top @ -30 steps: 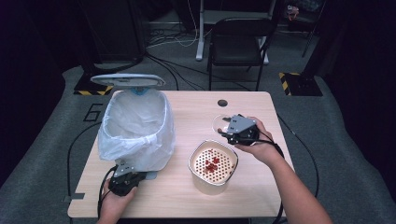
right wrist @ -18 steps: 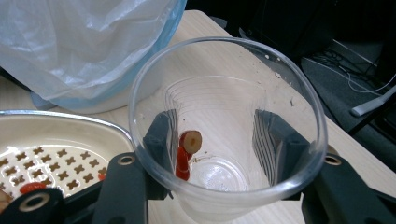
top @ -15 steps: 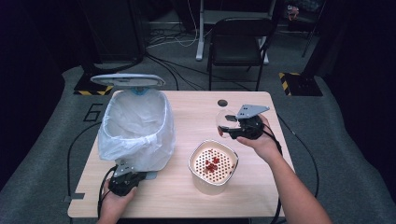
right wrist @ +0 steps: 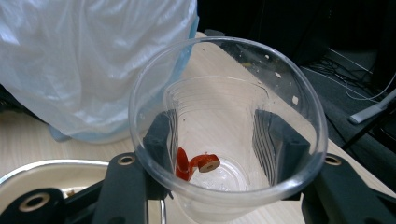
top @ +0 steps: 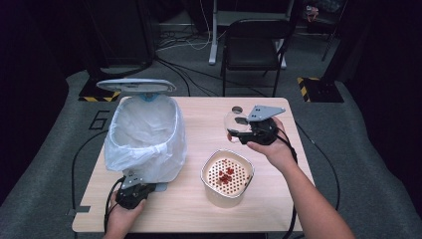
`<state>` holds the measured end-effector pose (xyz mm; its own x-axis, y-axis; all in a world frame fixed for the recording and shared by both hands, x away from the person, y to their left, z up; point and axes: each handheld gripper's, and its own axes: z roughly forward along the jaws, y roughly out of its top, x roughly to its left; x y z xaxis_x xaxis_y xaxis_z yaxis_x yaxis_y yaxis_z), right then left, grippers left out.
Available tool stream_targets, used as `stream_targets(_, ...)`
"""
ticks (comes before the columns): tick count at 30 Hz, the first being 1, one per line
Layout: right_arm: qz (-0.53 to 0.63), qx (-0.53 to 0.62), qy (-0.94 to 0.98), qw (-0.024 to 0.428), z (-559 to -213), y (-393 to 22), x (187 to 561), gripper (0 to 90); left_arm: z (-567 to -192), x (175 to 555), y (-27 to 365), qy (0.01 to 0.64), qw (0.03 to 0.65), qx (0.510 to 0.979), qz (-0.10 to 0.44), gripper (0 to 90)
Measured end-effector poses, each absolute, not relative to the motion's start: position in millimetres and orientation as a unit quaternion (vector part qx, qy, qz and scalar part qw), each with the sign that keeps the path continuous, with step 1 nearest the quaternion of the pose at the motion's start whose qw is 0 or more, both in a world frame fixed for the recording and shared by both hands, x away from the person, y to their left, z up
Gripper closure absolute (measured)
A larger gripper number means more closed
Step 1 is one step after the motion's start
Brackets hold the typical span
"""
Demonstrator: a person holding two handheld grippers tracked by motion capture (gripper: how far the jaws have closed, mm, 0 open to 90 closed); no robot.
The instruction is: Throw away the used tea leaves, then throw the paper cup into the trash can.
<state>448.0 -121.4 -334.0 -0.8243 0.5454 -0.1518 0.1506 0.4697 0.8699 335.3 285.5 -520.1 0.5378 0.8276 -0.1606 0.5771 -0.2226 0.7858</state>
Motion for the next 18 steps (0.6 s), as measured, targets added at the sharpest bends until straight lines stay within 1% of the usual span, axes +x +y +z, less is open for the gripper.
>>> stream_targets(6,0.476,0.207,0.83,0.206,-323.2,-114.2,444.1,50.3,-520.2,335.4,285.6,0.458,0.425,0.767,0.147,90.0)
stream_targets(7,0.476,0.211,0.829,0.202,-322.2,-112.4,443.2,50.3,-519.7,335.6,287.0,0.455,0.415,0.773,0.15,90.0)
stream_targets(8,0.476,0.211,0.83,0.199,-321.1,-110.7,442.8,50.3,-519.7,335.8,286.9,0.453,0.417,0.774,0.149,90.0)
stream_targets(9,0.474,0.212,0.831,0.198,-320.0,-109.0,442.5,50.3,-519.8,335.2,286.6,0.462,0.413,0.771,0.15,90.0)
stream_targets(10,0.474,0.214,0.831,0.196,-319.0,-107.1,442.1,50.3,-520.2,335.4,285.3,0.459,0.426,0.766,0.147,90.0)
stream_targets(18,0.482,0.214,0.831,0.176,-306.4,-91.7,437.3,50.3,-520.1,335.6,285.6,0.459,0.425,0.766,0.146,90.0)
